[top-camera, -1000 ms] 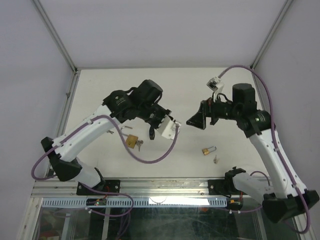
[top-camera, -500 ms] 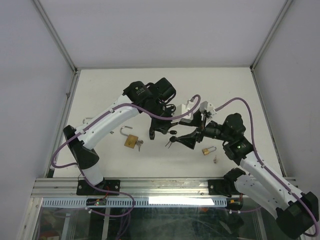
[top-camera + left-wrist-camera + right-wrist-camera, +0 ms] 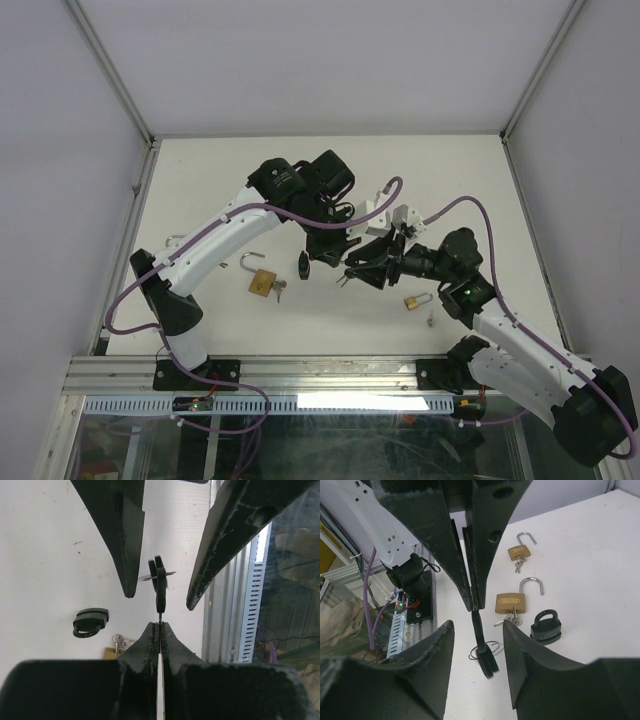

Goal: Unlock with the key

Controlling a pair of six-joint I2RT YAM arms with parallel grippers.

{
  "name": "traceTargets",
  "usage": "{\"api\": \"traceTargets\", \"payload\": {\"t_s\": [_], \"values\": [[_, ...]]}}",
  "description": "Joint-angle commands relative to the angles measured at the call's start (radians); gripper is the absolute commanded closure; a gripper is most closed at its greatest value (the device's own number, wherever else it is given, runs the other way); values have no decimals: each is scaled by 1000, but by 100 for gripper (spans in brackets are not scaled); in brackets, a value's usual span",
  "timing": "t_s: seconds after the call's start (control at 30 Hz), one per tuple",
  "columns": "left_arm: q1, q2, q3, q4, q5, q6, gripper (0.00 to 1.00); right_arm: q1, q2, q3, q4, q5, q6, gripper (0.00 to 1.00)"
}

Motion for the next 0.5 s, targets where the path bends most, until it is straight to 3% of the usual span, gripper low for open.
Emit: {"api": "traceTargets", "payload": {"t_s": [0.0, 0.07, 0.23, 0.43, 0.47], "values": [[2, -9, 52, 6, 45, -26, 100, 15, 18, 42, 45, 9, -32, 56], [3, -12, 50, 5, 49, -26, 100, 15, 16, 42, 41, 16, -39, 63], [2, -12, 45, 5, 61, -24, 100, 15, 5, 57, 25, 22, -50, 99], [4, -11, 42, 6, 81, -19, 100, 15, -12, 90, -84, 17, -56, 100], [9, -8, 38, 9, 85, -27, 87, 14, -22, 94, -110, 17, -56, 100]]}}
